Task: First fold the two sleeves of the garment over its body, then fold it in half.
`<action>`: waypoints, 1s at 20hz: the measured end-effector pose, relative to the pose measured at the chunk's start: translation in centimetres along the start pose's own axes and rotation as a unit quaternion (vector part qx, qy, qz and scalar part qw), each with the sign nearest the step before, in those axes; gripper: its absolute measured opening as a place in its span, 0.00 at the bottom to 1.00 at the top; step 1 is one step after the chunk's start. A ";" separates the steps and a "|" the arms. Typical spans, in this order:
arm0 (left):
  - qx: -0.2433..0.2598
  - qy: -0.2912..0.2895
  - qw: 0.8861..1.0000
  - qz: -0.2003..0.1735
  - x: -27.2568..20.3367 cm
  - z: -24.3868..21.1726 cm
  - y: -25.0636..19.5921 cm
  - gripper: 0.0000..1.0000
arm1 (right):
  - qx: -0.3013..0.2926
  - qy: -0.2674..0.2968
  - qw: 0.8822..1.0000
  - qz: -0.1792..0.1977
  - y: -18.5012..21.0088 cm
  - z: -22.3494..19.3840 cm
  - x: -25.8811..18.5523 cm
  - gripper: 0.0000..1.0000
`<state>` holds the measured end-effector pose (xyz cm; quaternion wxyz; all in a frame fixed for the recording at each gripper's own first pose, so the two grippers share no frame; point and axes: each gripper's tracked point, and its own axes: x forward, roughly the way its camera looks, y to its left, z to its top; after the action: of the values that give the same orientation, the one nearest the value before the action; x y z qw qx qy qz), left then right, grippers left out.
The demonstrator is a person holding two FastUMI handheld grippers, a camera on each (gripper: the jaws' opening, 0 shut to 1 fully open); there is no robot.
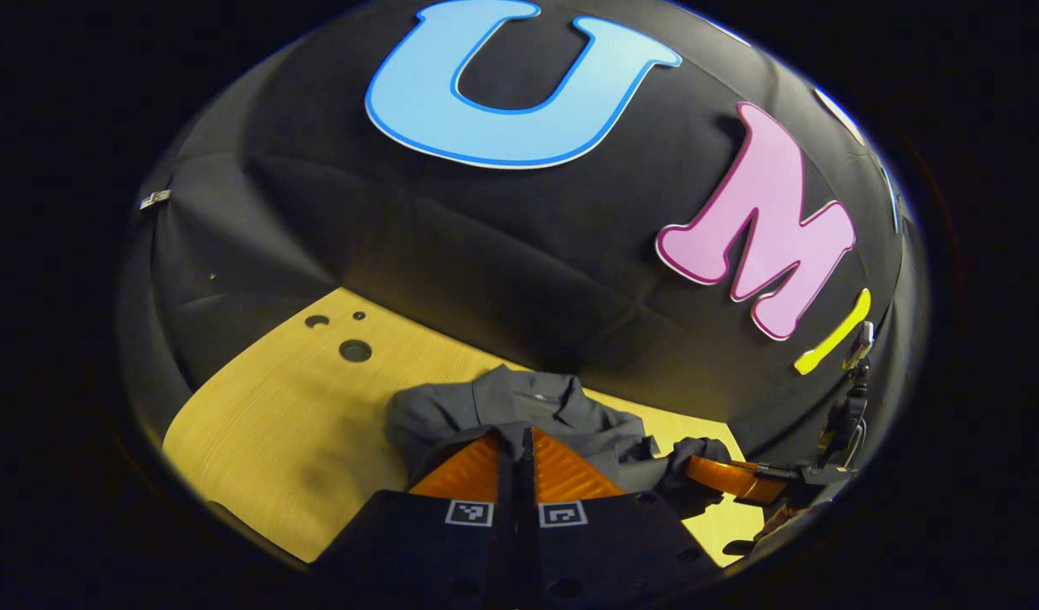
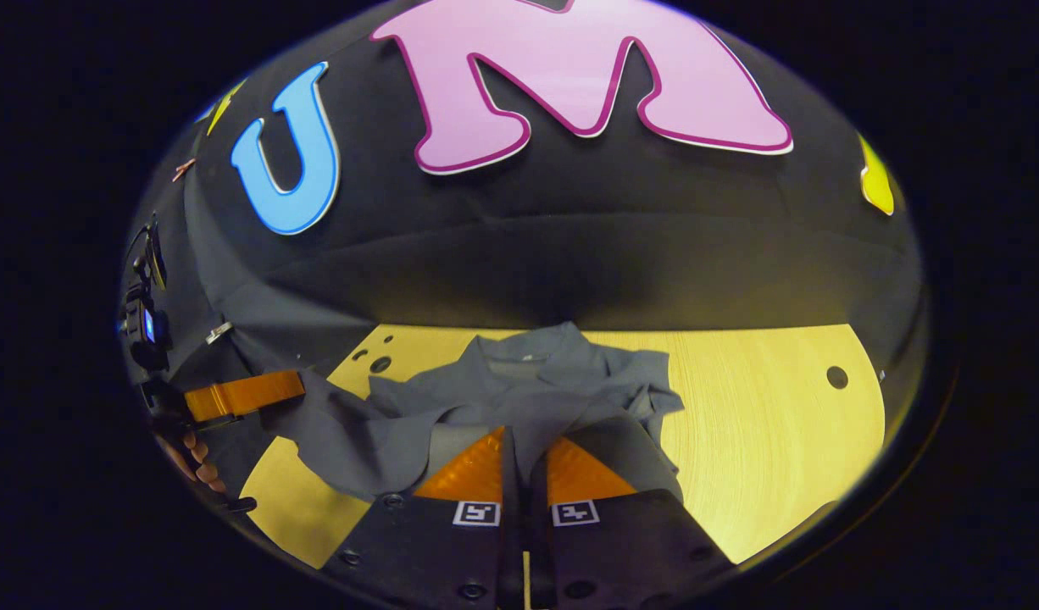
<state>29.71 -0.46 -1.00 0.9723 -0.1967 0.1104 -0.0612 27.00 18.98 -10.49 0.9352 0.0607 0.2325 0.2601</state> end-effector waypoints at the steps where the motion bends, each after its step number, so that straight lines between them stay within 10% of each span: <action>1: 0.006 -0.006 1.000 0.000 1.4 0.6 0.2 0.05 | 0.001 -0.006 1.000 -0.002 -0.4 0.6 1.1 0.07; 12: 0.043 -0.013 0.998 0.043 15.3 1.0 6.1 0.05 | -0.070 -0.055 0.995 -0.045 -4.3 1.9 11.6 0.07; 16: 0.090 0.018 0.993 0.074 16.9 -1.5 7.0 0.14 | -0.077 -0.061 0.993 -0.066 -5.3 1.2 13.0 0.38; 20: 0.111 0.013 0.992 0.062 15.7 -0.7 5.4 0.53 | -0.087 -0.087 0.989 -0.076 -6.0 3.4 11.1 0.71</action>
<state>45.19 1.63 -6.77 0.9886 -0.0796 0.1271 -0.0150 39.77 19.56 -13.38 0.9707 -0.0159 0.1305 0.2012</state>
